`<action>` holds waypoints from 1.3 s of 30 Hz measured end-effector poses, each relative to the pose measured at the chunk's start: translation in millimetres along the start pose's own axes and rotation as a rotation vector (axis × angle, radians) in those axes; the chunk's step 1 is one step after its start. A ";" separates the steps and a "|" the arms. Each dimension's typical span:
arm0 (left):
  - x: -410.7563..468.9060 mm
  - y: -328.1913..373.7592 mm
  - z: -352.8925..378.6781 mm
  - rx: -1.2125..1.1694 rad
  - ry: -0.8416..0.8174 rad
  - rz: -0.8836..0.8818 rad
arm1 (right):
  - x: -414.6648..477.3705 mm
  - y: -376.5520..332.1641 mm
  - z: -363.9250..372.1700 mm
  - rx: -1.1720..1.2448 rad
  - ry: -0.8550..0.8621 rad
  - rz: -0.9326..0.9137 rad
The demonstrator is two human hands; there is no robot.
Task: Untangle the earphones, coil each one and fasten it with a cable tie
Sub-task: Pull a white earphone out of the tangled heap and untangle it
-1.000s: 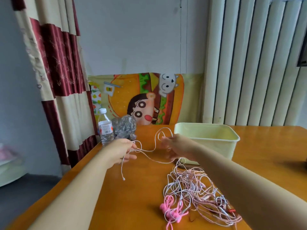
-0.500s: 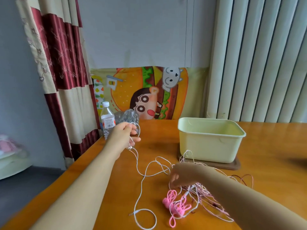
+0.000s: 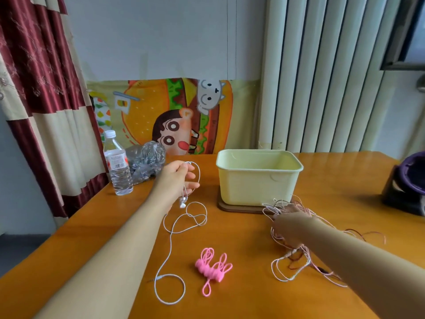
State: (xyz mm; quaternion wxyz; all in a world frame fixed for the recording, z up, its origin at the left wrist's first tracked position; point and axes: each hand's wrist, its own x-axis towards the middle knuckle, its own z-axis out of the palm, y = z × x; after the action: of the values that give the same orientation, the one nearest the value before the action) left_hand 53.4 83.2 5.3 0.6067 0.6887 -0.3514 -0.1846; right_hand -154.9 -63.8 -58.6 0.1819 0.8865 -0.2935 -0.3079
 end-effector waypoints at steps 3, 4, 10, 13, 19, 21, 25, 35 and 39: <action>-1.4 3.9 15.7 0.011 -0.049 0.011 | -10.4 8.0 7.9 0.046 0.009 0.024; -2.0 5.2 19.0 0.017 -0.059 0.016 | -13.3 9.1 6.8 0.111 0.017 0.021; -5.6 17.1 24.6 0.078 -0.146 0.050 | -31.0 12.2 -33.7 0.568 0.455 -0.007; -12.7 31.9 17.4 0.116 -0.283 0.072 | -40.7 6.3 -71.1 1.046 0.740 -0.148; -33.7 64.6 3.5 0.094 -0.548 0.067 | -52.0 -2.0 -110.2 1.698 0.484 -0.743; -37.5 70.0 -1.0 0.060 -0.590 0.071 | -55.8 0.6 -111.0 1.823 0.329 -0.891; -39.1 74.9 -7.0 0.038 -0.631 0.082 | -60.3 11.3 -106.7 1.995 0.062 -0.960; -36.3 82.1 -5.9 0.191 -0.598 0.231 | -60.1 11.5 -109.1 1.745 0.309 -0.920; -33.4 91.5 -18.0 0.034 -0.619 0.164 | -60.4 23.9 -111.9 1.988 0.312 -1.024</action>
State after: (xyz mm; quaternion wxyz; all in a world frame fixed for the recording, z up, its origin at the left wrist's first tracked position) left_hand 18.9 118.0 91.4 0.4721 0.5793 -0.5767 -0.3301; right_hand -130.2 -28.0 63.2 -0.7175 0.6825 0.0155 0.1380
